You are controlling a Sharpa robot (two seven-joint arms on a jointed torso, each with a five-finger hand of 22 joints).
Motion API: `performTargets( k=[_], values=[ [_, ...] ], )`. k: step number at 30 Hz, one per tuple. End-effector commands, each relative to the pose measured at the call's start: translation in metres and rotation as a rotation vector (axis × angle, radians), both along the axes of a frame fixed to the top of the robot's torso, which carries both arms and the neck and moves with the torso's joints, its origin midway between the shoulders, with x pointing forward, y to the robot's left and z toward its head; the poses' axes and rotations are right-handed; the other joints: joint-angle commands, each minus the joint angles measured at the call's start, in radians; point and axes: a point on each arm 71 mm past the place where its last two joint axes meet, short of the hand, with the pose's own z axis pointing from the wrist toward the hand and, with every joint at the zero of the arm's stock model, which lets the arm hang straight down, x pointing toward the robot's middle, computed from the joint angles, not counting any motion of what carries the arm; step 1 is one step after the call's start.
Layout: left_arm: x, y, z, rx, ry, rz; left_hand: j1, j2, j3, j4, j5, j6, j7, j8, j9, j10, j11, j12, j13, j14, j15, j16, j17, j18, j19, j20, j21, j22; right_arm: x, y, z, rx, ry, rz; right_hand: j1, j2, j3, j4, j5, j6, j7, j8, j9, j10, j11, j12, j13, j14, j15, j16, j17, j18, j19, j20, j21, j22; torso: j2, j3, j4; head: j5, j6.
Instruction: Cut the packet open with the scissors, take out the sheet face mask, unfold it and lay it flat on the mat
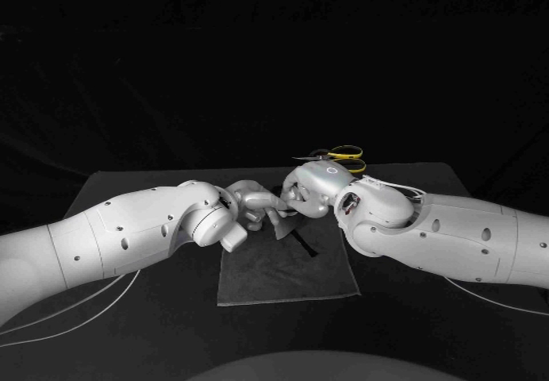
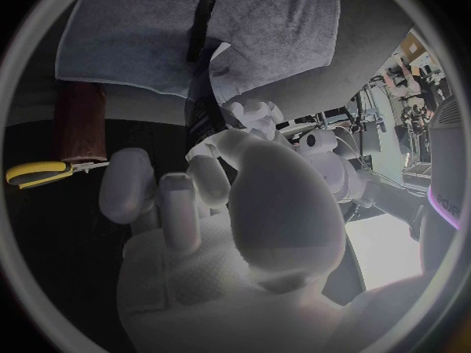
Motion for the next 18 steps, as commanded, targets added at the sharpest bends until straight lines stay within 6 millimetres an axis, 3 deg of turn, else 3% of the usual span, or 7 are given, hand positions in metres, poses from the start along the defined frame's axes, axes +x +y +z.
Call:
performTargets(
  k=[1,8,18],
  values=[
    [-0.0023,-0.0048,0.0015,-0.025,0.001,-0.038,0.003,0.015,0.142,-0.150,0.002,-0.004,-0.002,0.005,0.001,-0.004,-0.005,0.004,0.000,0.030,-0.004,0.003,0.003,-0.007,-0.006,-0.002,-0.002,0.001,0.0027,0.0006,-0.0026,-0.051,-0.001,0.000,0.011,0.001,0.003,-0.002,-0.002,0.006,-0.006,-0.005,-0.001,0.002,-0.005,0.002,0.000,0.075,-0.003,0.003,0.143,-0.006,0.003,-0.008,-0.003,0.001,0.000,0.0002,0.0011,-0.001,-0.001],
    [-0.0032,-0.0056,0.0012,-0.027,0.004,-0.048,0.005,0.016,0.142,-0.151,0.003,-0.004,-0.002,0.005,0.001,-0.005,-0.005,0.004,0.000,0.029,-0.004,0.002,0.002,-0.008,-0.005,-0.002,-0.001,0.003,0.0057,0.0020,-0.0072,-0.089,0.023,-0.007,0.011,0.002,0.004,-0.003,-0.002,0.012,-0.002,-0.003,-0.002,0.002,-0.002,0.003,0.001,0.076,-0.001,0.003,0.144,-0.006,0.002,-0.008,-0.004,0.001,0.001,-0.0012,0.0003,-0.004,-0.002],
    [-0.0024,-0.0044,0.0006,-0.027,0.002,-0.044,0.005,0.016,0.142,-0.151,0.003,-0.004,-0.002,0.005,0.001,-0.005,-0.005,0.004,0.000,0.029,-0.004,0.002,0.002,-0.008,-0.005,-0.002,-0.001,0.003,0.0049,0.0045,-0.0113,-0.128,0.058,0.010,0.015,0.009,0.008,-0.013,-0.001,0.084,0.005,0.022,0.002,0.005,0.006,0.015,0.009,0.076,0.006,0.005,0.148,-0.007,0.001,-0.003,-0.008,0.003,0.000,-0.0010,0.0000,-0.002,-0.004]
  ],
)
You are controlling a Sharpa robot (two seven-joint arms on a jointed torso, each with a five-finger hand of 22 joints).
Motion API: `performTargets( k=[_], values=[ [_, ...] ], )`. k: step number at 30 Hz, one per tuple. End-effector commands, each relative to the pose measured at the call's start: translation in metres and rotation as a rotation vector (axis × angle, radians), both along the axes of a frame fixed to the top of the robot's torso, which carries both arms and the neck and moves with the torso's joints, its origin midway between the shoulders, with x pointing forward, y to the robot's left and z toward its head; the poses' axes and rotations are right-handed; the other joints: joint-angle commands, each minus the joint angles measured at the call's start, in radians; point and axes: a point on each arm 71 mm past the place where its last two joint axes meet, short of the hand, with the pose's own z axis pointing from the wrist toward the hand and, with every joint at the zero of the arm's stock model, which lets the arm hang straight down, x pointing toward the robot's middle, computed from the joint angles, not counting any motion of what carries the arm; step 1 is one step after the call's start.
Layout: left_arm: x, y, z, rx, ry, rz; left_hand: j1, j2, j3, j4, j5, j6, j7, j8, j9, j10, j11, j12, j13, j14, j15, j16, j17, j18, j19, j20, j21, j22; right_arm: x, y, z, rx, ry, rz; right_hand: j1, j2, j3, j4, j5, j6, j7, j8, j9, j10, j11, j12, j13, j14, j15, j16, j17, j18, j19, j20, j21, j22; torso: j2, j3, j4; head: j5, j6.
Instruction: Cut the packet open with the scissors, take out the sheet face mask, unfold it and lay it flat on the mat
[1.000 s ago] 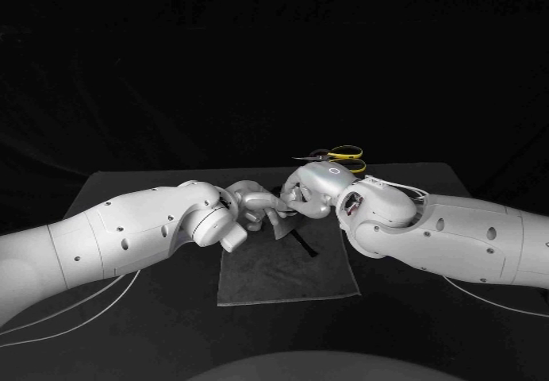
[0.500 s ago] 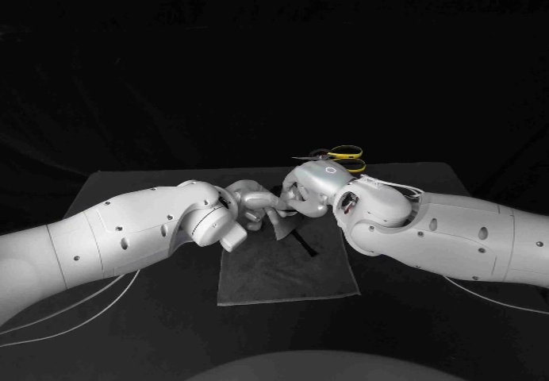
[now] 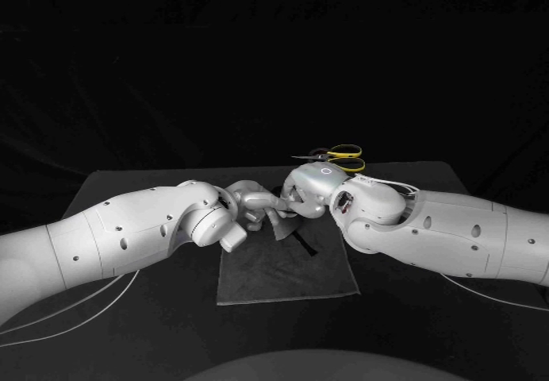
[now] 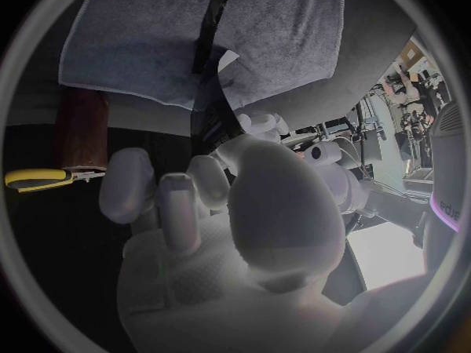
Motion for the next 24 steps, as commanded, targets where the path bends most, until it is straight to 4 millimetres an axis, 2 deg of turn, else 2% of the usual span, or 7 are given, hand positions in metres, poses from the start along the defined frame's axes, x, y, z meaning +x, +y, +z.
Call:
performTargets(
  k=[1,11,15,24],
  values=[
    [-0.0010,-0.0036,0.0018,-0.024,-0.003,-0.031,0.003,0.015,0.145,-0.149,0.005,-0.003,-0.004,0.004,0.002,-0.003,-0.007,0.004,0.000,0.029,-0.004,0.002,0.000,-0.008,-0.005,-0.002,0.000,0.001,-0.0004,-0.0001,-0.0050,-0.058,0.031,0.005,0.012,0.006,0.002,-0.008,-0.001,0.027,-0.001,0.013,0.003,0.002,0.001,0.007,0.003,0.077,0.006,0.006,0.149,-0.007,-0.001,-0.001,-0.002,0.004,-0.001,0.0003,-0.0003,0.001,0.000],
    [-0.0006,-0.0027,0.0015,-0.022,-0.003,-0.028,0.004,0.016,0.145,-0.150,0.005,-0.003,-0.004,0.004,0.002,-0.004,-0.007,0.004,0.000,0.028,-0.004,0.001,-0.004,-0.008,-0.006,-0.002,0.000,0.000,-0.0014,0.0014,-0.0043,-0.046,0.026,0.012,0.015,0.013,-0.003,-0.022,-0.001,0.099,-0.027,0.052,0.016,0.005,-0.019,0.015,0.009,0.078,-0.009,0.007,0.152,-0.006,0.001,-0.009,-0.003,0.009,0.000,0.0011,-0.0007,0.001,0.000],
    [-0.0008,-0.0027,0.0014,-0.022,-0.002,-0.030,0.004,0.016,0.145,-0.150,0.005,-0.003,-0.004,0.004,0.002,-0.004,-0.007,0.004,0.000,0.028,-0.004,0.001,-0.004,-0.008,-0.006,-0.002,0.000,0.000,-0.0012,0.0013,-0.0020,-0.018,0.003,0.010,0.010,0.004,-0.008,-0.026,-0.002,0.060,-0.015,0.030,0.007,0.001,-0.012,0.008,0.005,0.076,-0.006,0.004,0.147,-0.006,-0.002,-0.011,-0.009,0.007,-0.001,0.0005,-0.0013,0.000,0.001],
    [-0.0013,-0.0028,0.0010,-0.020,0.003,-0.035,0.004,0.016,0.145,-0.150,0.005,-0.003,-0.004,0.004,0.002,-0.004,-0.007,0.004,0.000,0.028,-0.004,0.001,-0.004,-0.008,-0.006,-0.002,0.000,0.000,-0.0012,0.0014,0.0022,0.019,-0.042,0.002,-0.012,-0.032,-0.029,-0.023,-0.003,0.004,0.007,-0.008,-0.010,-0.010,0.007,-0.005,-0.003,0.073,0.008,-0.004,0.137,-0.004,-0.009,0.000,-0.022,0.003,0.000,0.0011,0.0000,-0.001,0.004]
  ],
)
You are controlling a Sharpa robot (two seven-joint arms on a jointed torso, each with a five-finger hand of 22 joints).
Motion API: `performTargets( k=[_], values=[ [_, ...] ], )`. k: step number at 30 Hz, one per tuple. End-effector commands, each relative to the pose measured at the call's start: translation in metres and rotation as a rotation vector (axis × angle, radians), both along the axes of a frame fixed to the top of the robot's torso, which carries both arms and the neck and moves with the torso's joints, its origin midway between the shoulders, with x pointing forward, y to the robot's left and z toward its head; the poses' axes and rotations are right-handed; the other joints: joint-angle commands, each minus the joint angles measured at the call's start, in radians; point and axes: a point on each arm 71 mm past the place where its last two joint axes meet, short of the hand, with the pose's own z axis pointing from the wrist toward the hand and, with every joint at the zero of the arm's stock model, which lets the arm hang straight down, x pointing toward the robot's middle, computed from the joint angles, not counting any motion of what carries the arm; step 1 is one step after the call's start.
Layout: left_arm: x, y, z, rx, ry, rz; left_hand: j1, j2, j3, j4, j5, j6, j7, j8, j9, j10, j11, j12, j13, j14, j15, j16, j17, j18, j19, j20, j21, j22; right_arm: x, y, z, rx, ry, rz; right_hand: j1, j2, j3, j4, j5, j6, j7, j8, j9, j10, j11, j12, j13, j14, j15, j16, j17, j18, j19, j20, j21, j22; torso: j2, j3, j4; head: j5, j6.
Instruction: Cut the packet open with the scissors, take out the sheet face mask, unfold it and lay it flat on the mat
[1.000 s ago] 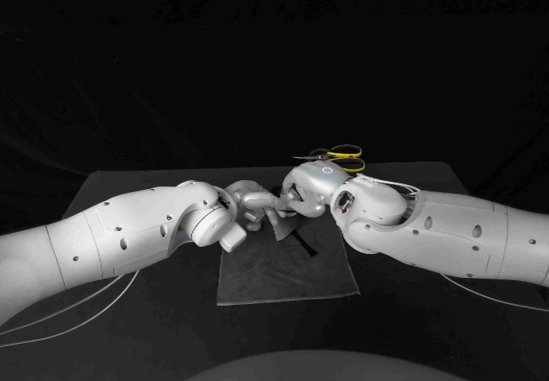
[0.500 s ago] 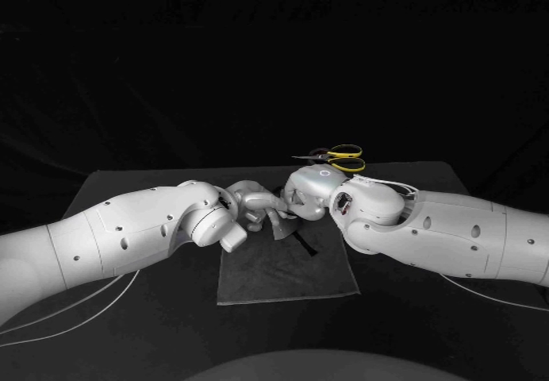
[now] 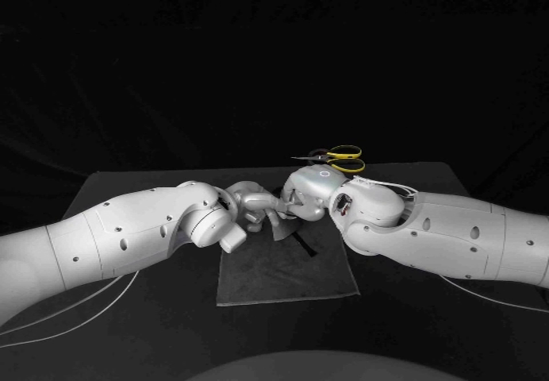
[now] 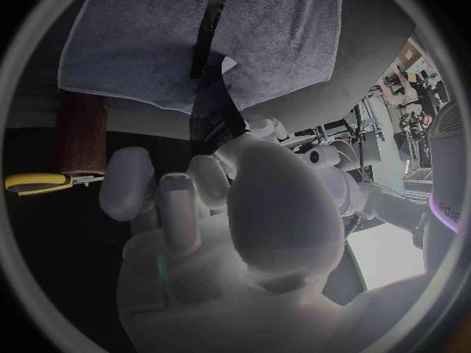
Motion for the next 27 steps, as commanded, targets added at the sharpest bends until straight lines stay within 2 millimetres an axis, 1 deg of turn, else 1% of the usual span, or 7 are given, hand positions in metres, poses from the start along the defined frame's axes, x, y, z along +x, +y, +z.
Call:
performTargets(
  k=[1,2,4,8,16,24,27],
  values=[
    [-0.001,-0.003,0.001,-0.016,0.003,-0.026,0.004,0.016,0.145,-0.150,0.002,-0.003,-0.004,0.003,0.001,0.001,-0.006,0.004,0.000,0.028,-0.004,0.002,0.000,-0.008,-0.006,-0.002,0.000,0.001,0.000,0.000,0.005,0.035,-0.057,-0.005,-0.004,-0.017,-0.010,0.003,-0.003,-0.010,0.004,-0.007,-0.003,0.000,0.009,-0.005,0.003,0.073,0.008,-0.004,0.137,-0.004,-0.004,0.003,-0.005,0.001,0.000,0.0001,0.0005,-0.001,0.001],
    [-0.001,-0.003,0.001,-0.015,0.003,-0.026,0.004,0.016,0.145,-0.150,0.002,-0.003,-0.004,0.003,0.001,0.001,-0.006,0.004,0.000,0.028,-0.004,0.002,0.000,-0.008,-0.006,-0.002,0.000,0.001,-0.001,0.000,0.006,0.040,-0.063,-0.005,-0.005,-0.019,-0.012,0.003,-0.003,-0.011,0.004,-0.008,-0.003,0.001,0.009,-0.003,0.004,0.073,0.009,-0.004,0.137,-0.005,-0.003,0.004,-0.004,0.002,0.000,-0.0001,0.0001,-0.001,0.002],
    [-0.001,-0.002,0.001,-0.015,0.003,-0.026,0.004,0.016,0.145,-0.150,0.002,-0.003,-0.004,0.003,0.001,0.001,-0.006,0.004,0.000,0.028,-0.004,0.002,0.000,-0.008,-0.006,-0.002,0.000,0.001,-0.001,0.000,0.007,0.050,-0.074,-0.004,-0.012,-0.033,-0.023,0.006,-0.004,-0.018,0.006,-0.013,-0.005,0.000,0.011,-0.001,0.005,0.073,0.011,-0.004,0.136,-0.004,-0.003,0.006,-0.004,0.002,0.001,-0.0003,-0.0005,-0.002,0.003],
    [-0.001,-0.002,0.001,-0.014,0.004,-0.027,0.005,0.018,0.143,-0.151,0.001,-0.004,-0.003,0.002,0.001,0.000,-0.005,0.004,0.000,0.026,-0.004,0.001,-0.002,-0.007,-0.007,-0.001,0.000,0.000,-0.002,0.000,0.007,0.057,-0.083,-0.006,-0.018,-0.043,-0.032,0.011,-0.004,-0.021,0.006,-0.016,-0.006,-0.002,0.012,-0.004,0.003,0.072,0.012,-0.006,0.133,-0.003,-0.005,0.008,-0.009,0.000,0.001,0.0002,-0.0005,-0.002,0.002],
    [-0.001,-0.003,0.000,-0.015,0.005,-0.031,0.005,0.018,0.143,-0.151,0.001,-0.004,-0.003,0.002,0.001,0.000,-0.005,0.004,0.000,0.026,-0.004,0.001,-0.002,-0.007,-0.007,-0.001,0.000,0.000,0.001,0.001,0.005,0.035,-0.079,-0.014,-0.022,-0.050,-0.042,0.016,-0.004,-0.024,0.006,-0.019,-0.007,-0.008,0.013,-0.010,-0.001,0.071,0.012,-0.008,0.130,-0.001,-0.010,0.009,-0.018,-0.005,0.000,-0.0002,-0.0002,-0.006,0.002],
    [-0.002,-0.004,0.000,-0.017,0.006,-0.036,0.005,0.018,0.143,-0.151,0.001,-0.004,-0.003,0.002,0.001,0.000,-0.005,0.004,0.000,0.026,-0.004,0.001,-0.002,-0.007,-0.007,-0.001,0.000,0.000,0.004,0.007,-0.002,0.012,-0.071,-0.013,-0.021,-0.046,-0.044,0.020,-0.003,-0.018,0.005,-0.016,-0.006,-0.008,0.012,-0.007,0.001,0.071,0.012,-0.008,0.131,-0.001,-0.010,0.010,-0.019,-0.005,0.001,-0.0009,0.0008,-0.008,0.003],
    [-0.002,-0.004,0.000,-0.017,0.006,-0.037,0.005,0.018,0.143,-0.151,0.001,-0.004,-0.003,0.002,0.001,0.000,-0.005,0.004,0.000,0.026,-0.004,0.001,-0.002,-0.007,-0.007,-0.001,0.000,0.000,0.004,0.008,-0.005,0.005,-0.068,-0.012,-0.019,-0.044,-0.043,0.020,-0.003,-0.015,0.005,-0.015,-0.006,-0.008,0.012,-0.008,0.001,0.071,0.012,-0.008,0.131,-0.001,-0.010,0.010,-0.020,-0.005,0.001,-0.0003,0.0014,-0.007,0.003]
  ],
)
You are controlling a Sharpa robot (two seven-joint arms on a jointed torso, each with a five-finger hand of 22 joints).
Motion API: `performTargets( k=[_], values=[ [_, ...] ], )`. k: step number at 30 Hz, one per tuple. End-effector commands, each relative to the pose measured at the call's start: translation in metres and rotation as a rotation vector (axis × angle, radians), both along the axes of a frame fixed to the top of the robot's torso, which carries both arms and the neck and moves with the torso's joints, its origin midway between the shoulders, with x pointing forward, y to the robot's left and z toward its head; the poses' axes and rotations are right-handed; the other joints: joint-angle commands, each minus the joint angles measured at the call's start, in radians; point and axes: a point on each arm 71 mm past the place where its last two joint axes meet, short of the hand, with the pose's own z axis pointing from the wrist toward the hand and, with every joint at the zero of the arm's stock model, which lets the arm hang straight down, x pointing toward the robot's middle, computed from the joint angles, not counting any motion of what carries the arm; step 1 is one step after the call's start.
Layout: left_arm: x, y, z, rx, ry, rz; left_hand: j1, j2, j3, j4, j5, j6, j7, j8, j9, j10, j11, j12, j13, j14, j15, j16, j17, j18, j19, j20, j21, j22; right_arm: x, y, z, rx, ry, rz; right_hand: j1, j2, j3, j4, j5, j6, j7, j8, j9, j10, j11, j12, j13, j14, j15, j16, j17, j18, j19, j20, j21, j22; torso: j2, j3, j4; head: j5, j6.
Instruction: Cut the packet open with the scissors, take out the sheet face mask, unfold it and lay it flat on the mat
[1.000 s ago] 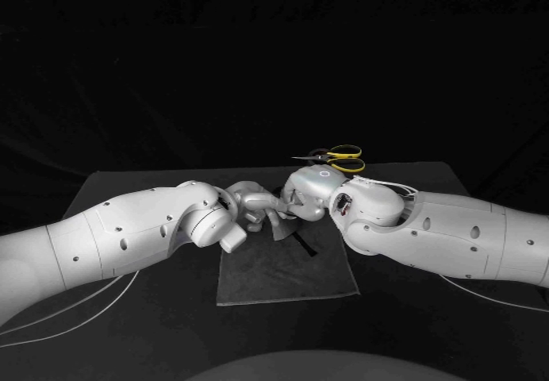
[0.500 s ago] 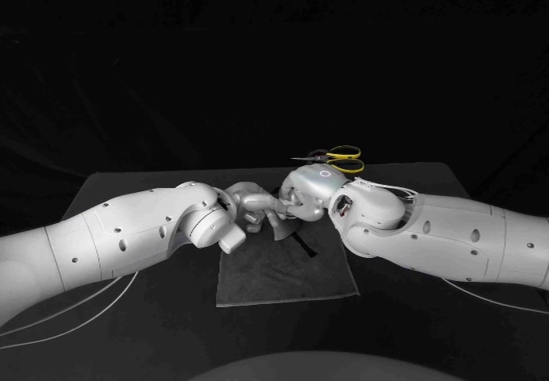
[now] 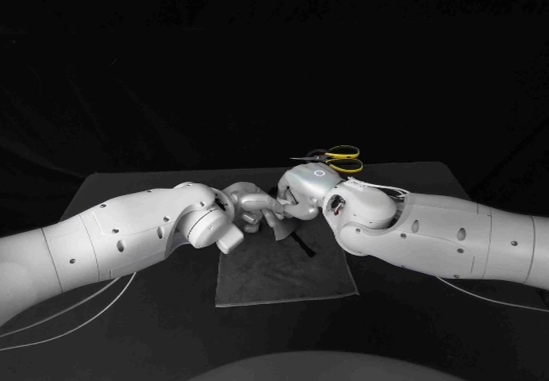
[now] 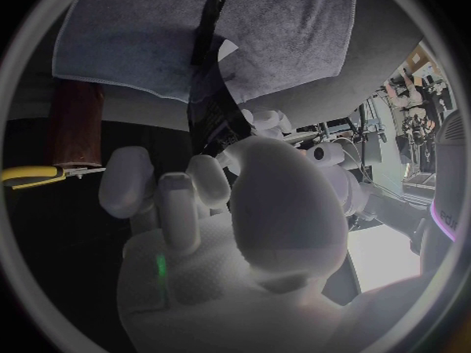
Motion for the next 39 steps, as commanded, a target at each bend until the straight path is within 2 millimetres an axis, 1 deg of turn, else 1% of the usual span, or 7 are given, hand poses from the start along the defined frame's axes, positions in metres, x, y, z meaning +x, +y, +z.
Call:
performTargets(
  k=[1,10,15,19,30,35,39],
  values=[
    [-0.003,-0.007,0.002,-0.022,0.002,-0.042,0.005,0.018,0.143,-0.151,0.005,0.001,-0.005,0.005,0.001,0.003,-0.009,0.004,0.000,0.026,-0.004,0.003,0.001,-0.007,-0.007,-0.001,0.001,0.001,0.001,0.001,-0.004,-0.023,-0.012,-0.007,0.006,-0.004,-0.004,0.003,-0.003,-0.001,-0.002,-0.003,0.000,-0.003,-0.001,-0.004,0.002,0.071,0.004,-0.003,0.132,-0.001,-0.005,0.005,-0.004,0.001,0.001,0.0006,0.0010,0.001,0.000],
    [-0.004,-0.006,0.002,-0.022,0.003,-0.042,0.005,0.018,0.143,-0.151,0.005,0.001,-0.005,0.005,0.001,0.003,-0.009,0.004,0.000,0.026,-0.004,0.003,0.001,-0.007,-0.007,-0.001,0.001,0.001,0.000,0.003,-0.007,-0.030,-0.014,-0.004,0.008,-0.003,-0.004,0.004,-0.003,0.004,-0.003,0.000,0.001,-0.003,-0.001,-0.002,0.003,0.071,0.004,-0.003,0.132,-0.001,-0.006,0.005,-0.005,0.001,0.000,0.0002,-0.0009,0.001,-0.001],
    [-0.004,-0.006,0.002,-0.023,0.002,-0.042,0.005,0.018,0.143,-0.151,0.005,0.001,-0.005,0.005,0.001,0.003,-0.009,0.004,0.000,0.026,-0.004,0.003,0.001,-0.007,-0.007,-0.001,0.001,0.001,0.000,0.006,-0.008,-0.038,-0.018,0.002,0.011,-0.002,-0.007,0.007,-0.003,0.018,-0.007,0.007,0.004,-0.001,-0.004,0.004,0.007,0.072,0.002,-0.002,0.135,-0.001,-0.004,0.004,-0.004,0.002,-0.001,0.0010,-0.0011,-0.002,-0.001],
    [-0.004,-0.007,0.002,-0.024,0.002,-0.044,0.006,0.020,0.141,-0.152,0.005,0.000,-0.004,0.005,0.001,0.001,-0.008,0.005,0.000,0.025,-0.003,0.002,0.000,-0.008,-0.007,-0.001,0.001,0.002,0.001,0.008,-0.010,-0.053,-0.010,0.005,0.012,-0.002,-0.010,0.010,-0.003,0.030,-0.010,0.014,0.006,0.000,-0.006,0.008,0.009,0.072,0.000,-0.001,0.137,-0.001,-0.003,0.003,-0.005,0.003,0.000,0.0007,-0.0008,-0.003,0.000],
    [-0.004,-0.007,0.002,-0.025,0.001,-0.046,0.006,0.021,0.141,-0.153,0.004,0.000,-0.004,0.005,0.001,0.001,-0.008,0.005,0.000,0.024,-0.002,0.001,-0.002,-0.007,-0.008,0.000,0.001,0.001,0.003,0.009,-0.019,-0.104,0.005,-0.001,0.003,-0.019,-0.032,0.018,-0.003,0.026,-0.010,0.012,0.005,0.000,-0.007,0.014,0.012,0.076,0.000,0.008,0.151,0.000,-0.006,0.002,-0.011,0.001,0.000,0.0006,-0.0001,-0.007,-0.001],
    [-0.004,-0.007,0.002,-0.025,0.002,-0.046,0.006,0.021,0.141,-0.153,0.004,0.000,-0.004,0.005,0.001,0.001,-0.008,0.005,0.000,0.024,-0.002,0.001,-0.002,-0.007,-0.008,0.000,0.001,0.001,0.005,0.010,-0.022,-0.114,0.000,-0.005,0.004,-0.022,-0.036,0.019,-0.003,0.024,-0.011,0.012,0.004,0.000,-0.007,0.016,0.014,0.077,0.000,0.010,0.154,0.000,-0.006,0.001,-0.011,0.001,0.000,0.0005,-0.0008,-0.007,-0.002],
    [-0.004,-0.007,0.002,-0.025,0.002,-0.048,0.006,0.022,0.140,-0.153,0.003,0.000,-0.004,0.005,0.001,0.000,-0.008,0.005,0.000,0.024,-0.002,0.001,-0.003,-0.007,-0.008,0.000,0.001,0.001,0.006,0.010,-0.024,-0.118,-0.007,-0.008,0.007,-0.022,-0.039,0.019,-0.003,0.027,-0.011,0.014,0.005,0.004,-0.007,0.025,0.020,0.079,-0.001,0.014,0.160,-0.001,-0.003,0.001,-0.007,0.005,0.000,0.0009,0.0005,-0.007,-0.003]
  ],
)
